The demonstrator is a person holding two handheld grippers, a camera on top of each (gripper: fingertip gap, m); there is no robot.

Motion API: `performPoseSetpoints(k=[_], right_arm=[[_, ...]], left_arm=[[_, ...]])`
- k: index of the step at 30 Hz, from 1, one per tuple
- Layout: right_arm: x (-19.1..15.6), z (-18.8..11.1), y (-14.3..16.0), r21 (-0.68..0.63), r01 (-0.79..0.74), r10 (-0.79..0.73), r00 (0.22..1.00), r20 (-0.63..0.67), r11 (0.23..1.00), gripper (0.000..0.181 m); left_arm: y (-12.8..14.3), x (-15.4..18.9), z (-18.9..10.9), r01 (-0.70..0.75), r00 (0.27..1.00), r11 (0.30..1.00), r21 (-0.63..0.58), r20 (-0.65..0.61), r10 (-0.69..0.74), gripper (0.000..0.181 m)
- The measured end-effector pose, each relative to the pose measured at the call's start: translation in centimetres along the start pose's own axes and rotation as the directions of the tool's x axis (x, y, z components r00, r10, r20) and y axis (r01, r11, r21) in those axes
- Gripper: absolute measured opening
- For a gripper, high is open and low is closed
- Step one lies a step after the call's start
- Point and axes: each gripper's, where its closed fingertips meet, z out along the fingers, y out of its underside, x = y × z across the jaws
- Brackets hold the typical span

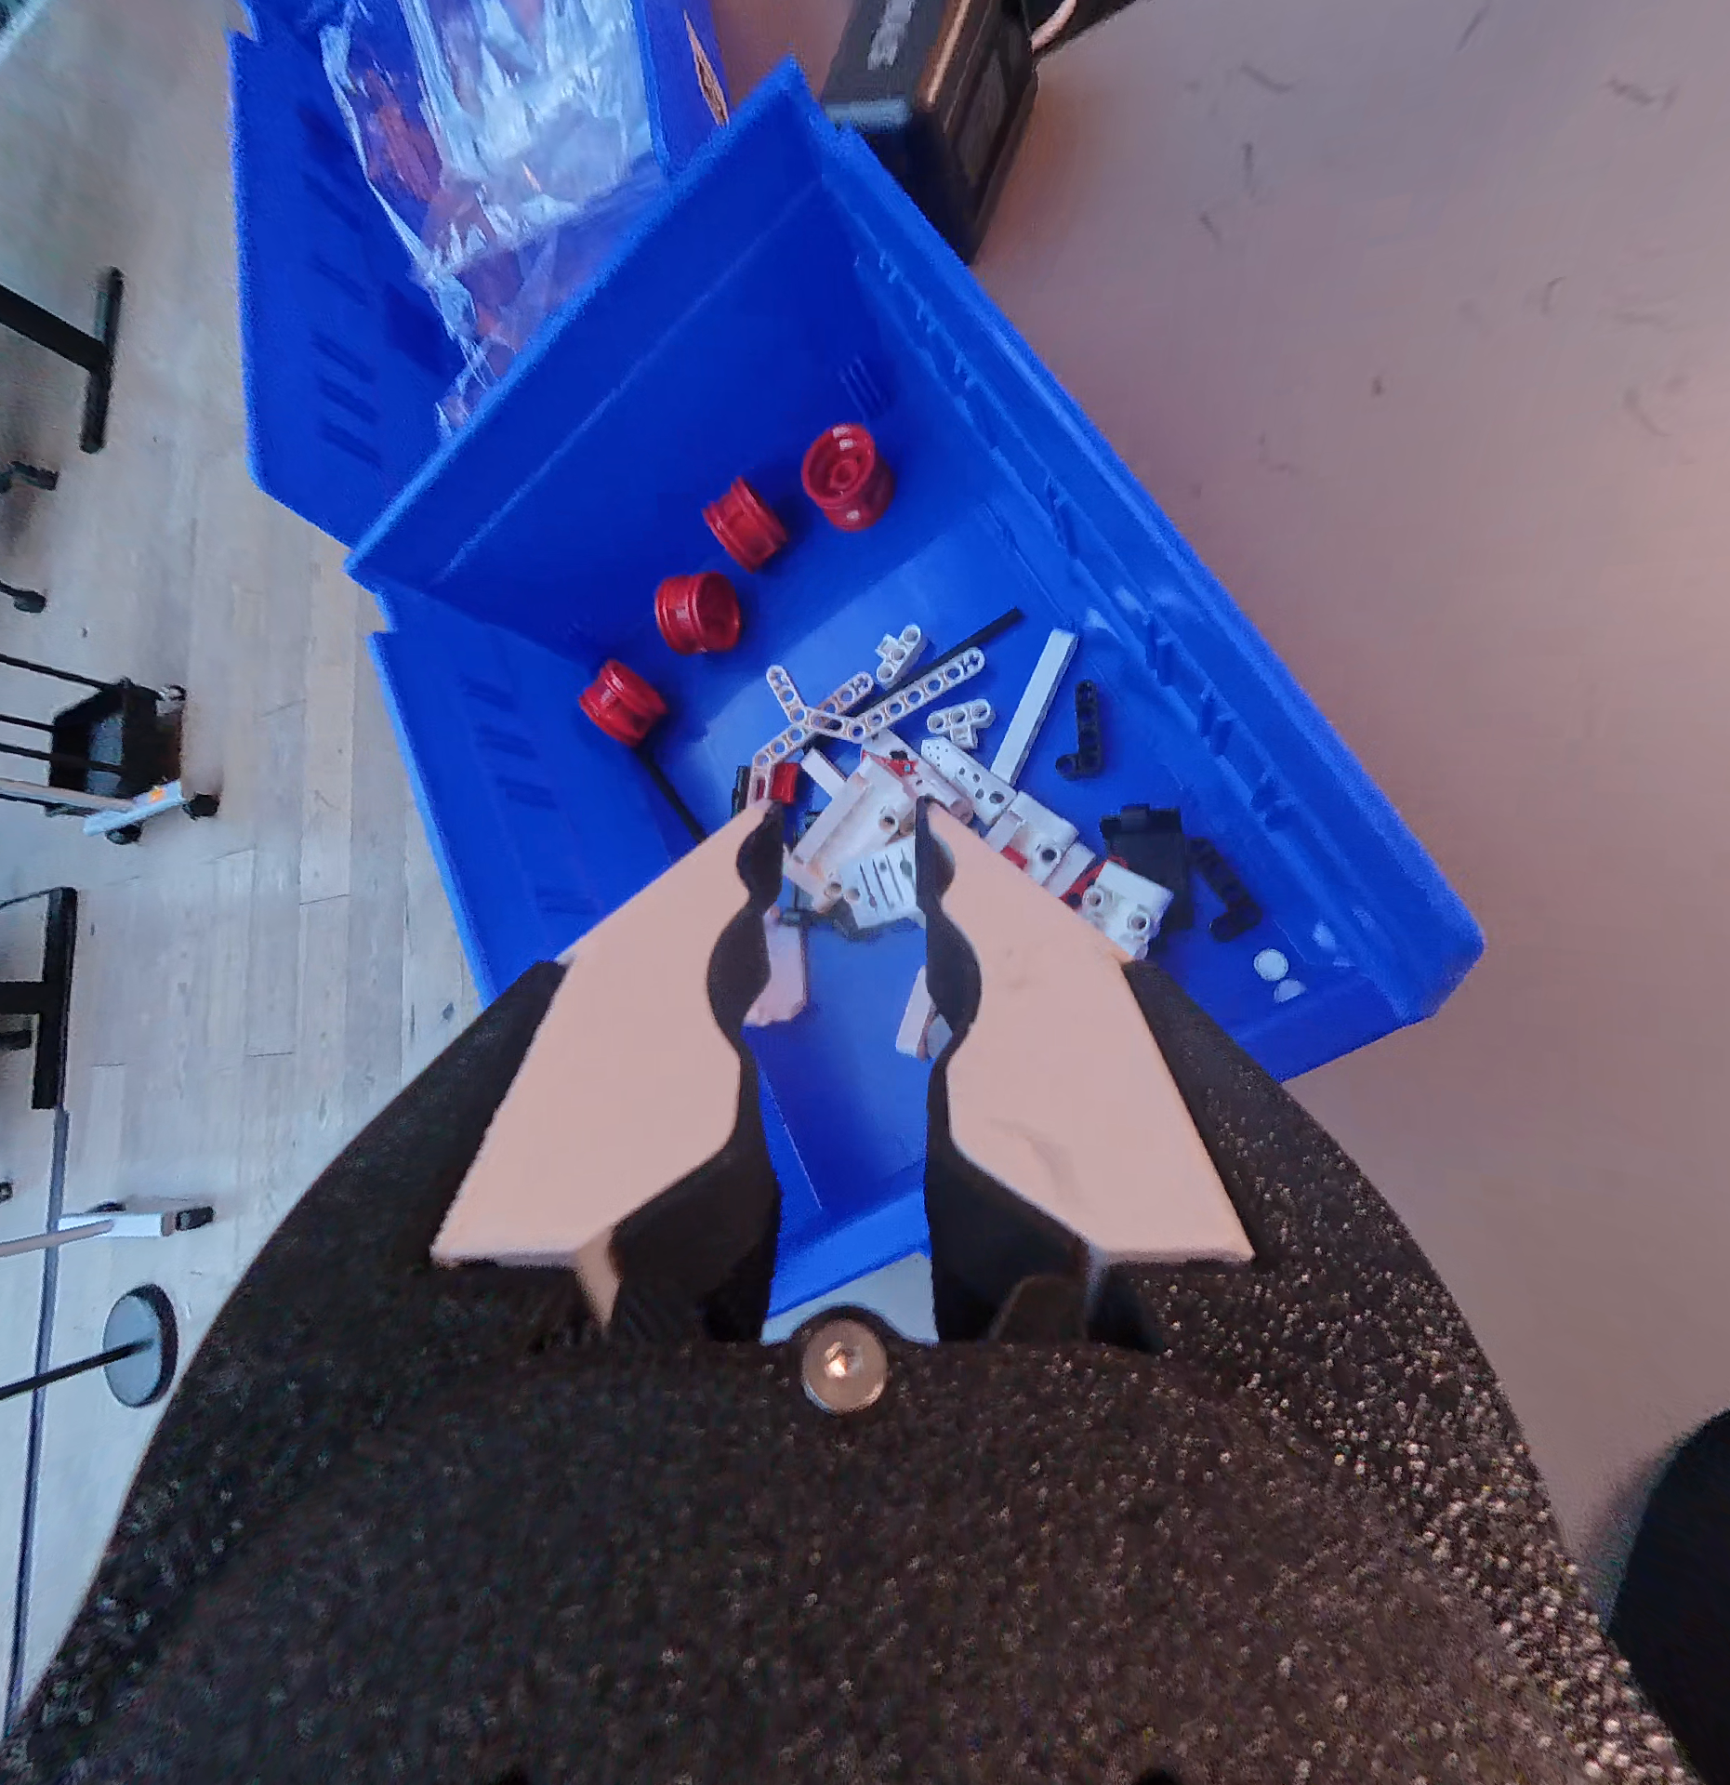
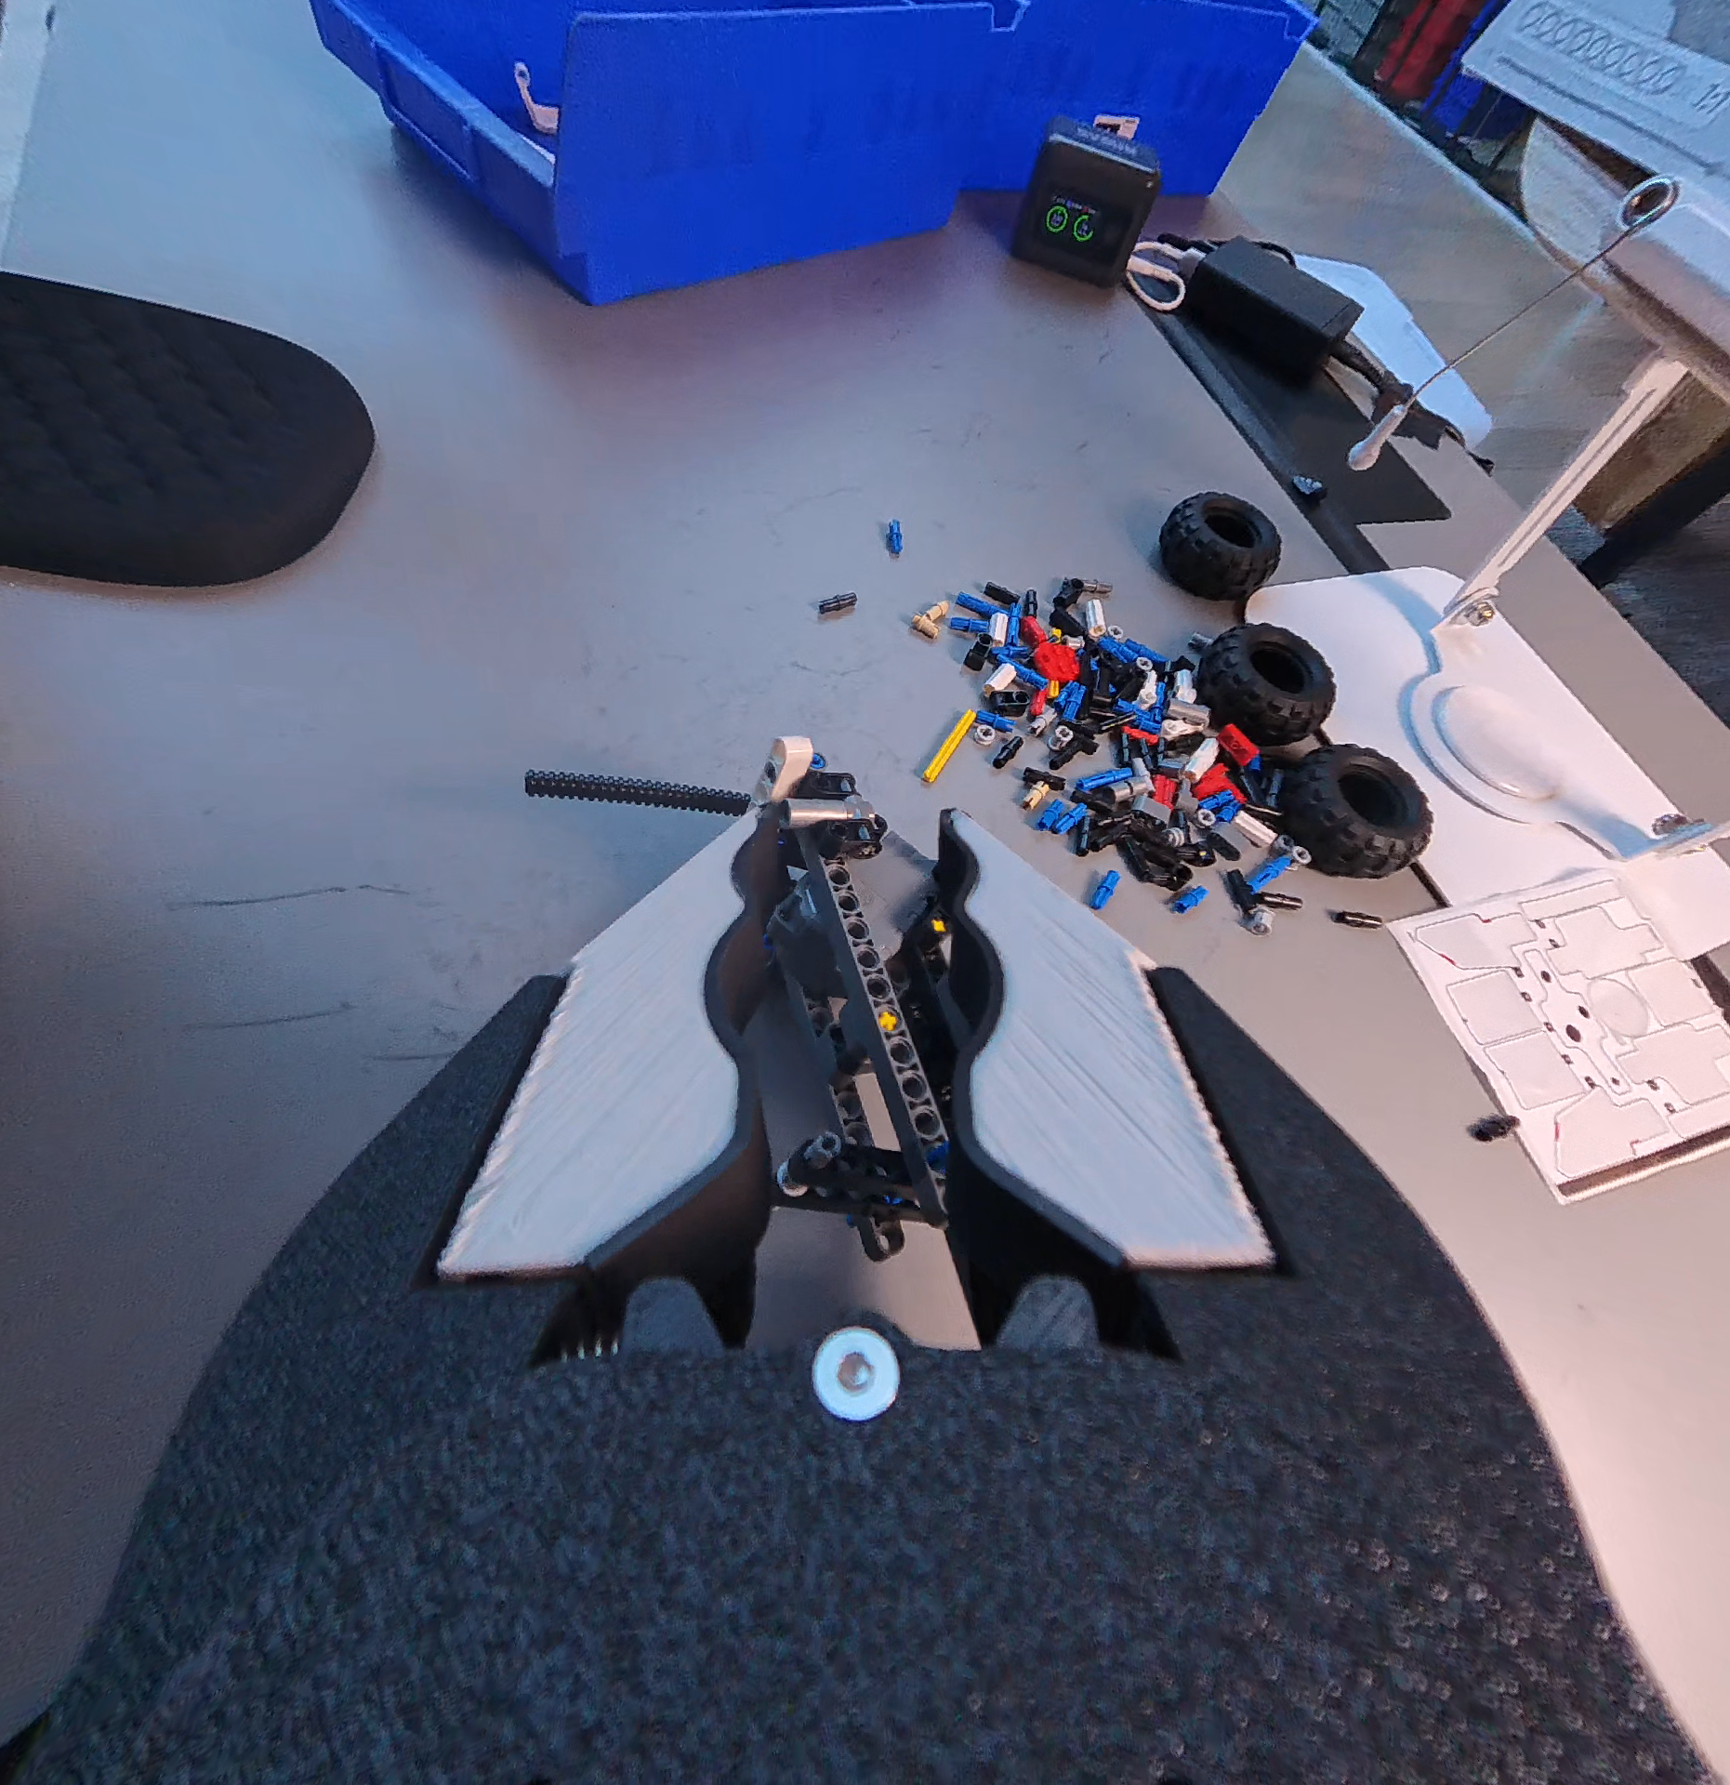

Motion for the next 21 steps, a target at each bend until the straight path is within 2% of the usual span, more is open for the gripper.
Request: performPoseSetpoints(k=[2,5,7,9,12,15,19,21], right_arm=[[-0.2,0.1,0.1,-0.006,0.007,-0.007,1.0,0.0,1.0,0.031],[-0.2,0.5,0.3,-0.03,0.027,-0.027,1.0,-0.012,0.999,0.031],[-0.3,0.7,0.6,-0.051,0.049,-0.05,0.999,-0.022,0.998,0.031],[-0.6,0.7,0.8,-0.066,0.066,-0.067,0.998,-0.016,0.996,0.03],[-1.8,0.7,0.8,-0.097,0.13,-0.13,0.992,0.003,0.987,0.026],[-3.6,1.3,1.5,-0.15,0.193,-0.187,0.981,0.052,0.97,0.024],[-4.3,2.2,2.0,-0.174,0.222,-0.219,0.975,0.037,0.959,0.026],[-3.8,2.0,1.7,-0.163,0.226,-0.229,0.973,-0.006,0.96,0.027]], left_arm=[[-2.4,1.0,-1.2,-0.022,1.0,0.994,0.106,-0.011,0.023,0.03],[-6.8,8.0,-3.9,-0.099,0.961,0.94,0.328,-0.214,0.175,0.031],[-8.5,14.6,-6.1,-0.115,0.865,0.888,0.444,-0.394,0.309,0.031],[-9.2,21.2,-8.4,-0.093,0.707,0.84,0.535,-0.558,0.434,0.032],[-8.5,29.3,-10.5,-0.029,0.428,0.85,0.527,-0.761,0.487,0.036],[-7.6,34.9,-10.2,-0.048,0.247,0.883,0.467,-0.851,0.464,0.043],[-7.3,39.6,-9.6,-0.084,0.112,0.896,0.435,-0.89,0.442,0.048],[-6.9,40.9,-9.1,-0.126,0.09,0.893,0.433,-0.891,0.445,0.044]])
